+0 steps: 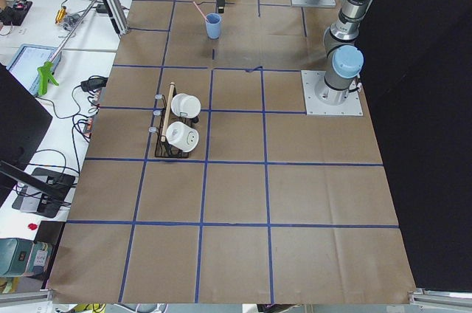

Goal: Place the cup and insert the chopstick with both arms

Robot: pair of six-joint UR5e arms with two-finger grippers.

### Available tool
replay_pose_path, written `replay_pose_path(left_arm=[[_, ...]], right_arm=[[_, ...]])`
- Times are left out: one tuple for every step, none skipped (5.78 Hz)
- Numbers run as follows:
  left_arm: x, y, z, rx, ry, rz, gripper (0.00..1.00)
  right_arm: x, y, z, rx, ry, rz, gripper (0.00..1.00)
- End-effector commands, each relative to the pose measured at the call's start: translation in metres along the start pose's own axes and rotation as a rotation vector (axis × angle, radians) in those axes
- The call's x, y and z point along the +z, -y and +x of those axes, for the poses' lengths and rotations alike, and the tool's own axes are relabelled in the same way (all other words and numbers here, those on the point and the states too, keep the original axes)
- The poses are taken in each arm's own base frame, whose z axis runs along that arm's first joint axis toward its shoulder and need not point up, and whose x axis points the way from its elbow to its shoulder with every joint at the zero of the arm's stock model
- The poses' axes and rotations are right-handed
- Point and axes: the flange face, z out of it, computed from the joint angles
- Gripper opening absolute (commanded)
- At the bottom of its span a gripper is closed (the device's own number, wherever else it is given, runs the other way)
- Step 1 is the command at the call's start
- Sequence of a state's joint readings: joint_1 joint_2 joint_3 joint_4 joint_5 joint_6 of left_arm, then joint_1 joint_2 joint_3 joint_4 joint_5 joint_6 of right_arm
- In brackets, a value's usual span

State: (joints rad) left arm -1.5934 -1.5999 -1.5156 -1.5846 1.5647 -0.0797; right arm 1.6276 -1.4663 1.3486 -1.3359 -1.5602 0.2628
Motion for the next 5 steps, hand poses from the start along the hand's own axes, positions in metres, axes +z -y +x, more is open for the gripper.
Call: replay_pose_path(left_arm=[[0.0,-0.0003,0.0009,0.002,0.0,0.0,0.99],[0.0,-0.0003,0.0009,0.002,0.0,0.0,0.99],[0.0008,0.0002,0.001,0.002,0.0,-0.002,0.99],[0.0008,0.0002,0.001,0.002,0.0,-0.002,0.99],[0.0008,0.0002,0.0008,0.002,0.002,-0.001,0.99]], right_arm=[[0.0182,-0.0061,0.015,0.013,0.007,0.061,1.0],[0.0136,-0.0054,0.0158,0.013,0.008,0.071,1.0],[0.0133,-0.0038,0.0184,0.019,0.011,0.073,1.0],[0.0131,-0.0033,0.019,0.02,0.013,0.074,1.0],[0.0132,-0.0034,0.019,0.021,0.012,0.072,1.0]])
